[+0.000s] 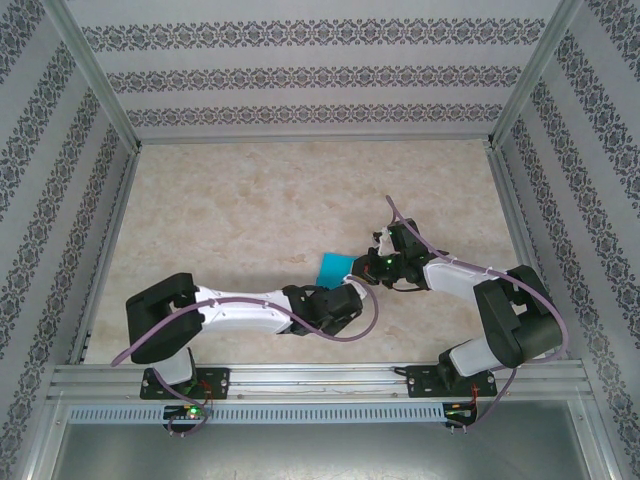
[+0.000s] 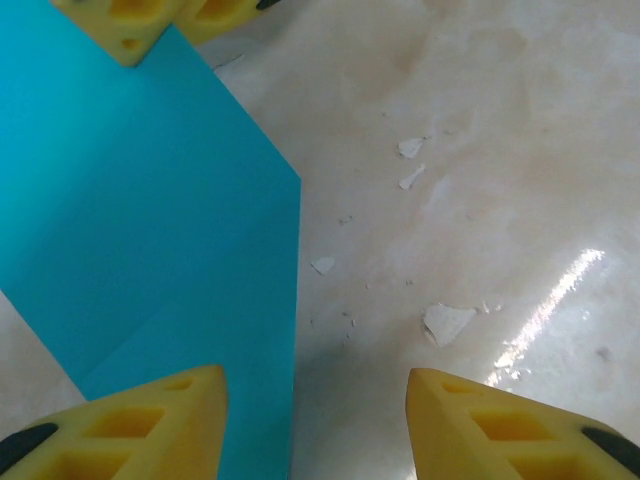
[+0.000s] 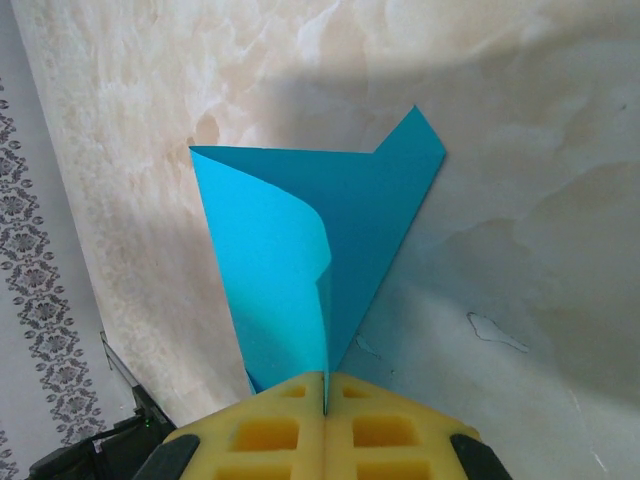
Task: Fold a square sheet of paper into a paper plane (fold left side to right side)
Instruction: Perform the fifth fold on the wing at the bottom-center of the table.
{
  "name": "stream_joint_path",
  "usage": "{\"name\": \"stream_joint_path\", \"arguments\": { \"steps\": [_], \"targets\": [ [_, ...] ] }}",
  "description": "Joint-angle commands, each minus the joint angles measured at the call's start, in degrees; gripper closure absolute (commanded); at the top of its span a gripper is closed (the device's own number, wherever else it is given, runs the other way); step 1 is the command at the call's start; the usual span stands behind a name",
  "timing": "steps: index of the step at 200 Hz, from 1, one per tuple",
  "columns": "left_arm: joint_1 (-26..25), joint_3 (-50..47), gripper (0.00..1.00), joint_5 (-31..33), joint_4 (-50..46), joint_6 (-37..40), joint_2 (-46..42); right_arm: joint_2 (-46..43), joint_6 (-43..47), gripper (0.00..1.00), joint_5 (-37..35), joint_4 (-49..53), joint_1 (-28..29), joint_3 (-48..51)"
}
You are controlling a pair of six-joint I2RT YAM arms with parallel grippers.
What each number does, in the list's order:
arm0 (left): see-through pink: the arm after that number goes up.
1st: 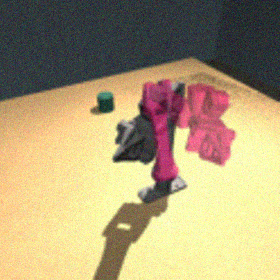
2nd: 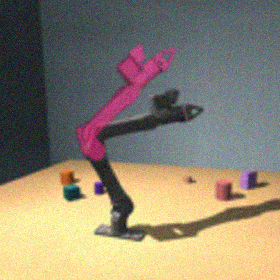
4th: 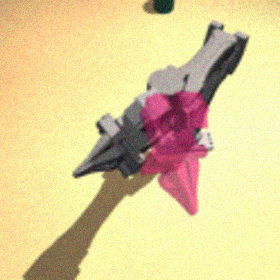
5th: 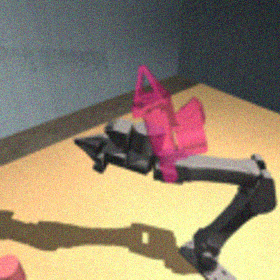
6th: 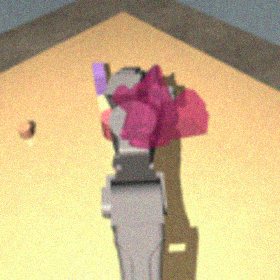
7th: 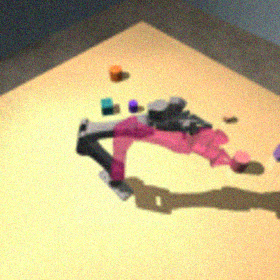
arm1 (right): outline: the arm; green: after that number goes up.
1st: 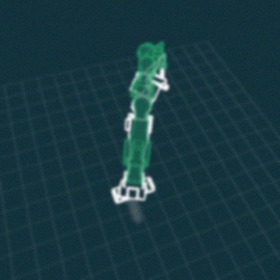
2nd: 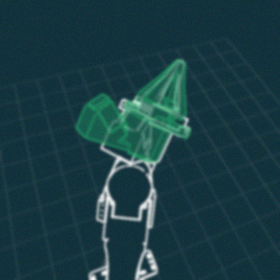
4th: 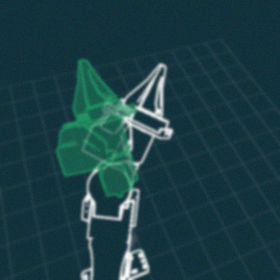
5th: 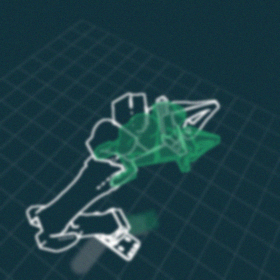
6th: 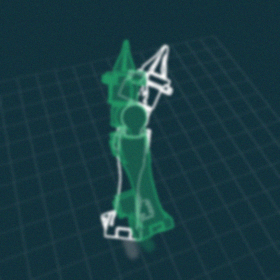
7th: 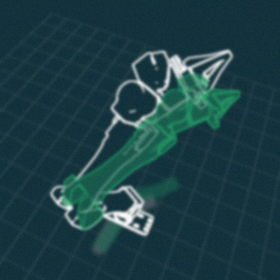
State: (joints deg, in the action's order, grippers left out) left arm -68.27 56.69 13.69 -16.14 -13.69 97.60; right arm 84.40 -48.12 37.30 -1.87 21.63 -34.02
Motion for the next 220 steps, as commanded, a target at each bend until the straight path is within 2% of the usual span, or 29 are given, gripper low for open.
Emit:
{"name": "stream_joint_path", "arguments": {
  "steps": [1,39,83,102,143,186,203,220],
  "targets": [
    [-1.4,2.6,0.5,6.3,-4.0,1.0,2.1,-0.1,-0.5,1.0,-0.4,1.0,0.6,-1.4],
    [-2.0,4.7,0.5,11.8,-6.8,1.3,5.5,0.5,-0.5,1.0,-0.2,1.0,0.5,-1.7],
    [-2.1,5.4,0.53,13.6,-7.6,1.1,8.1,0.9,-0.3,1.0,-0.3,1.3,0.5,-1.8],
    [-2.1,5.4,0.59,14.3,-7.9,0.9,8.5,1.0,-0.1,1.0,-0.5,1.6,0.5,-1.8],
    [-2.1,4.6,0.79,14.7,-7.2,0.2,8.3,1.4,0.5,1.0,-0.7,2.0,0.4,-1.9],
    [-2.1,3.9,0.83,13.7,-6.3,-0.5,8.0,1.3,1.3,1.0,-1.2,3.0,0.1,-1.9],
    [-2.0,3.8,0.85,12.4,-5.6,-0.8,8.1,0.5,1.3,0.97,-1.5,3.2,-0.3,-1.4],
    [-2.0,4.1,0.88,11.1,-5.6,-0.8,8.3,-1.4,1.6,0.86,-2.4,4.1,-1.0,-0.7]
  ]
}}
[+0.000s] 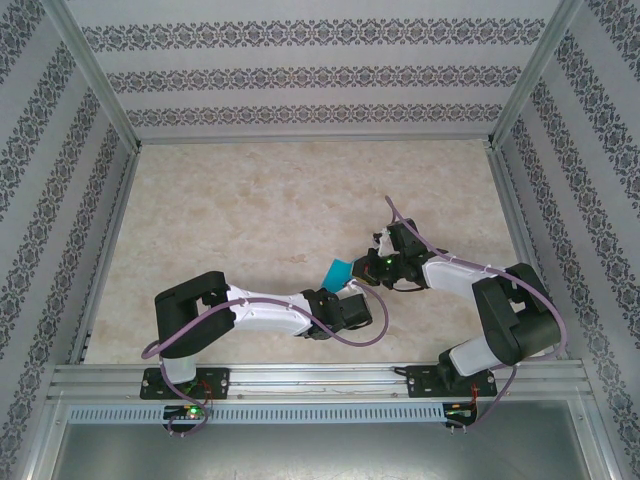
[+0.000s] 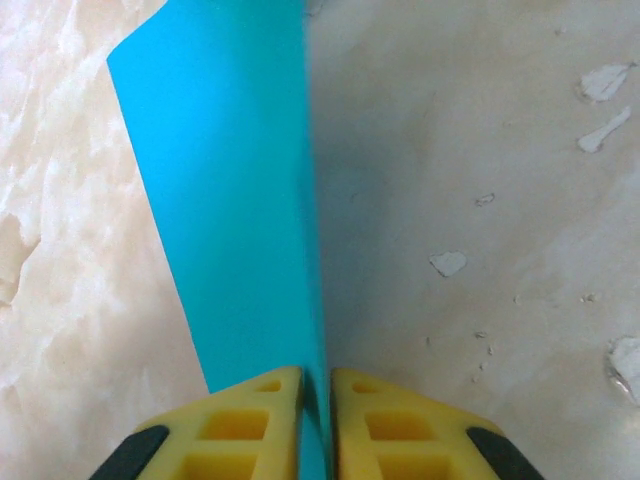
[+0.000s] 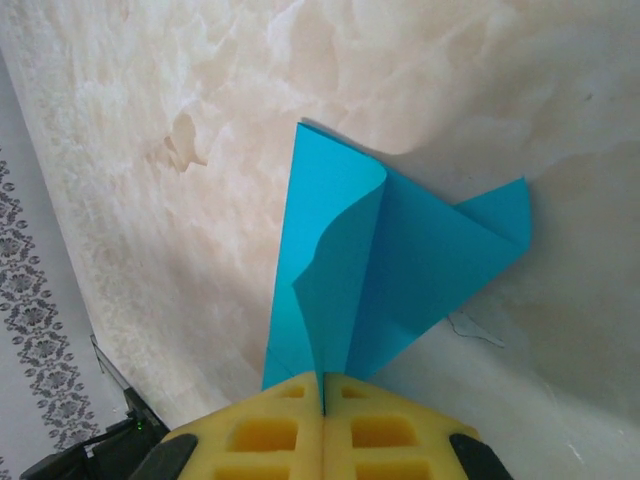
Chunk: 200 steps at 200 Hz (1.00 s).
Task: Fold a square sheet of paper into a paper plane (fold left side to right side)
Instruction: Perform the fifth fold on the wing at the bottom-center of the table.
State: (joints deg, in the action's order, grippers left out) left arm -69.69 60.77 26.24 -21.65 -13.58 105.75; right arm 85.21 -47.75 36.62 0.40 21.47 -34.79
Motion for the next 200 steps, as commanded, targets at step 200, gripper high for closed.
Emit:
{"name": "stream_joint_path", "arguments": {
  "steps": [200],
  "targets": [
    [18.0,-4.7,1.0,-56.3,18.6,-15.9,-1.9,-29.9,13.4,0.5,-3.2,15.8,-11.8,12.7]
  ]
}}
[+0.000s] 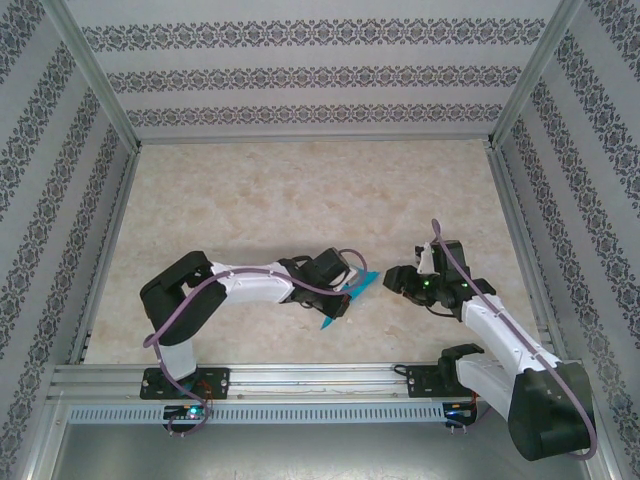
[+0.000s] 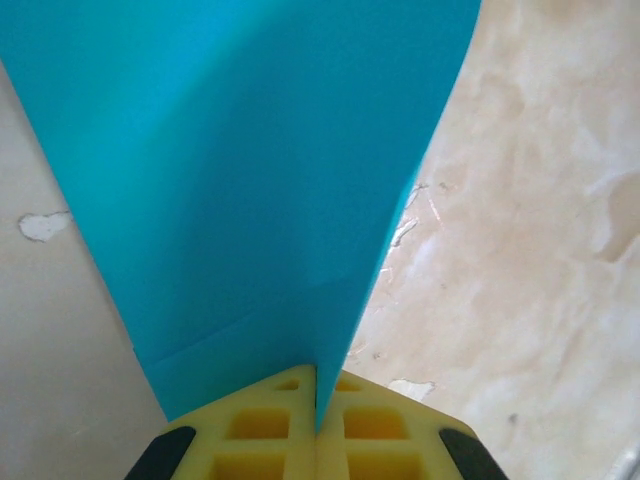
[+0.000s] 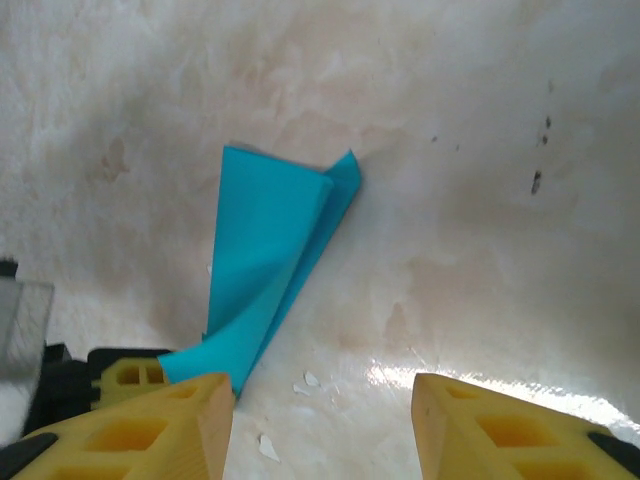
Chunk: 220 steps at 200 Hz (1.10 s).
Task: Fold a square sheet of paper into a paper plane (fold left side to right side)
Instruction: Perform the fifth fold on the wing at the bottom-center of the table.
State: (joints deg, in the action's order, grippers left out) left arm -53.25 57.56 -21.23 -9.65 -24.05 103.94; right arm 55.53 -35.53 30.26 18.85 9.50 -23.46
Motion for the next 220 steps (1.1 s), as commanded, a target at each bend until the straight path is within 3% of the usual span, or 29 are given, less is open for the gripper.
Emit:
{"name": "stream_joint_path", "arguments": {
  "steps": [1,53,110,220],
  "targets": [
    [1.7,-1.5,1.0,-8.9,6.8,-5.5,0.0,-0.3,1.1,0.5,3.2,-2.8,0.2,1.4],
    [5.3,-6.9,1.0,-15.4,19.2,-14.3,0.5,-0.6,-3.3,0.52,1.3,-9.9,3.9,5.1],
    [6.1,-8.9,1.0,-18.3,25.5,-18.4,2.0,1.5,-7.9,0.58,-3.6,-17.1,9.7,6.3],
    [8.0,-14.0,1.0,-21.1,37.4,-24.7,3.4,12.4,-12.2,0.63,-7.9,-27.4,15.5,4.1]
  ]
}}
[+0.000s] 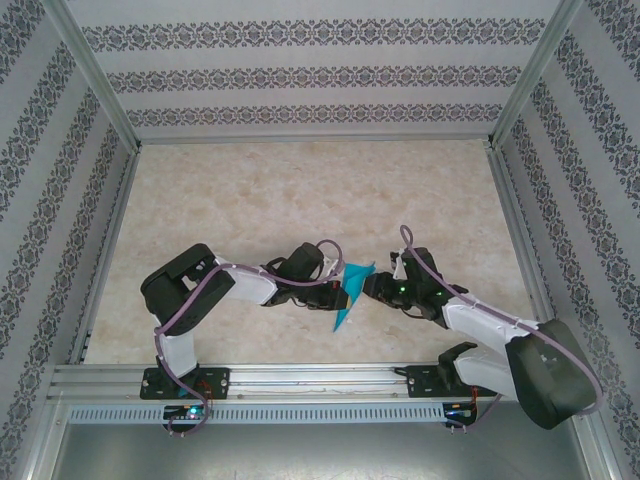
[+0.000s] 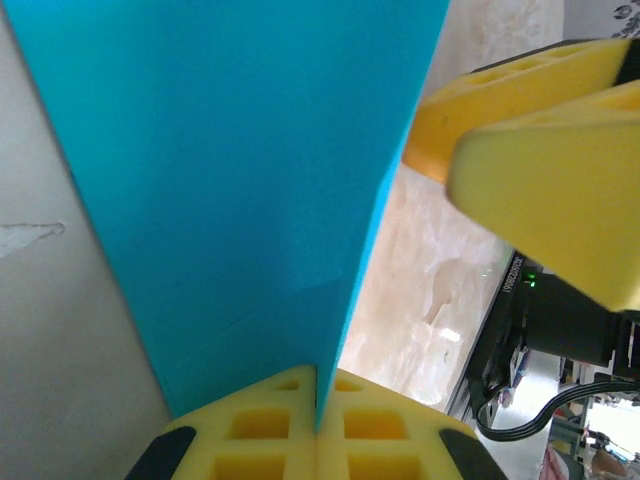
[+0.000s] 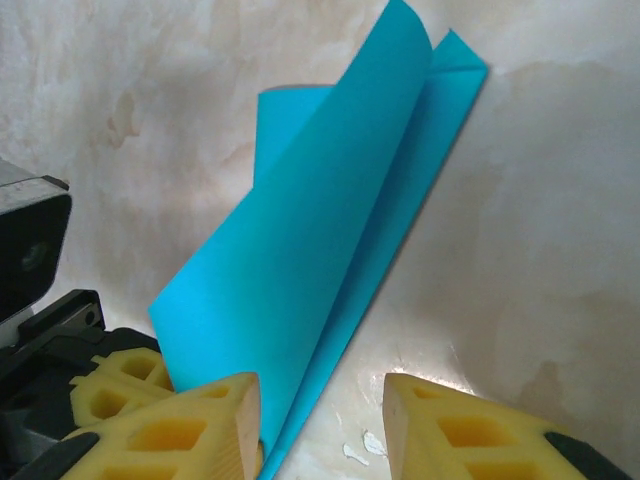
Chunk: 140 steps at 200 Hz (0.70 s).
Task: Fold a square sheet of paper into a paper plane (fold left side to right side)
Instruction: Perform the fifth fold on the wing at the bottom-center of the table.
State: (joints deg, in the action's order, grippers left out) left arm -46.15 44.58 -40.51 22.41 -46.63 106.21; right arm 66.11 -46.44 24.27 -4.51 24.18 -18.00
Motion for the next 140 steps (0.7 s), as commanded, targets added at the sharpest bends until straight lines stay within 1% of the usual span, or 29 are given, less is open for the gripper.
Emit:
{"name": "stream_joint_path", "arguments": {
  "steps": [1,70,140],
  "targets": [
    [1.0,-1.1,1.0,-1.8,5.5,-2.2,1.1,2.0,-1.3,0.63,-1.9,-4.2,0.9,-1.3],
    [1.5,-2.1,1.0,-2.2,7.7,-3.3,1.4,5.5,-1.9,0.64,-2.3,-7.5,2.6,-4.1],
    [1.5,-2.5,1.0,-2.0,8.7,-3.8,1.4,7.7,-2.8,0.64,-3.8,-7.0,2.9,-4.2]
  ]
}}
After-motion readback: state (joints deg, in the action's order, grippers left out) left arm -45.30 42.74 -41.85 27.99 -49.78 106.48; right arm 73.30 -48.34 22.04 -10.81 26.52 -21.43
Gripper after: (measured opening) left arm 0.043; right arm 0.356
